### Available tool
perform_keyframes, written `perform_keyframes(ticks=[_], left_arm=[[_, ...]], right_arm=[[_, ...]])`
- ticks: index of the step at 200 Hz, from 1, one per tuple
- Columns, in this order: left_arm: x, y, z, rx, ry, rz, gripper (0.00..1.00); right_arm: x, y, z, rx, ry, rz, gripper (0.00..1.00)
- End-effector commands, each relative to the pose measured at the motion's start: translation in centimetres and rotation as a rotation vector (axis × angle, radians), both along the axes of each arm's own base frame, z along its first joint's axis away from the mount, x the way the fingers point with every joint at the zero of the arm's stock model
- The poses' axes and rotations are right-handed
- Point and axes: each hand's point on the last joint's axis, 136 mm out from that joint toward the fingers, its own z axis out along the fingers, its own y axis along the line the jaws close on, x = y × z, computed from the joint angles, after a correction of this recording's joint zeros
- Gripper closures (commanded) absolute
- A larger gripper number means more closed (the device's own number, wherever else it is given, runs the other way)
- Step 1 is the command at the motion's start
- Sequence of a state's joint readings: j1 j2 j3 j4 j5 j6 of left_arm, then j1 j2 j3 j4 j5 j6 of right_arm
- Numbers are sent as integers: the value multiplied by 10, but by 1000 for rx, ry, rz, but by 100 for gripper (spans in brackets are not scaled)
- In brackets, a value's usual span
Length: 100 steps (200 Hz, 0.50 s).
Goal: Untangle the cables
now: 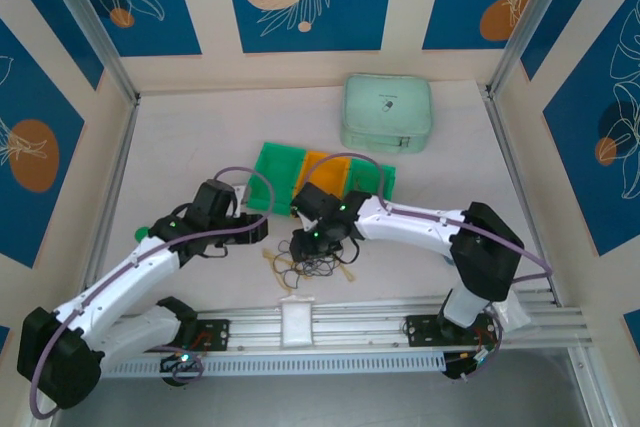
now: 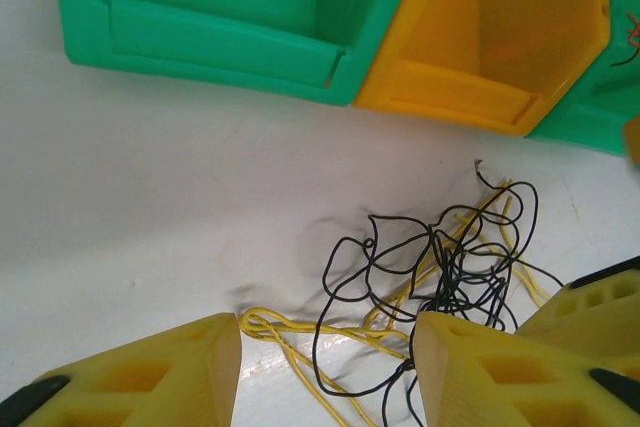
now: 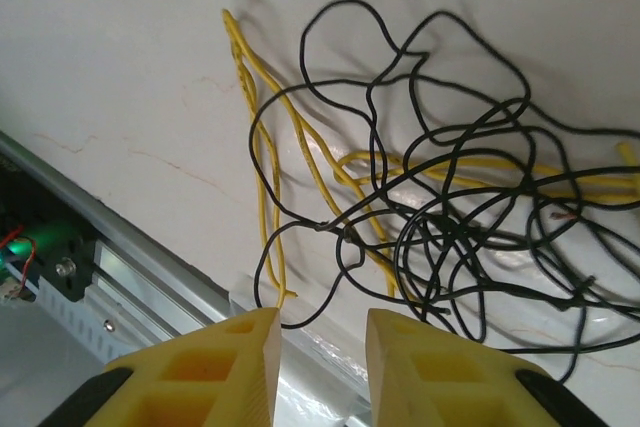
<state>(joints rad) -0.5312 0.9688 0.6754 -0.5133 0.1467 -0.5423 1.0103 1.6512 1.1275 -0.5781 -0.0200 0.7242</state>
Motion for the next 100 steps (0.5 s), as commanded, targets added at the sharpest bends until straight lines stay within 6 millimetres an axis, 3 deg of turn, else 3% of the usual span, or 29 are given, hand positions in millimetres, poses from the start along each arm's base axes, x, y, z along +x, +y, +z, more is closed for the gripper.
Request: perform_keyframes(ticks=[1,100], left_arm=[[-1,8,-2,10,-3,23,51],[-4,18,10,-11,-38,21,50]], right_arm=[[-5,1,-5,-45,37,-50,69],[6,17,-26,-110,20,-84,69]])
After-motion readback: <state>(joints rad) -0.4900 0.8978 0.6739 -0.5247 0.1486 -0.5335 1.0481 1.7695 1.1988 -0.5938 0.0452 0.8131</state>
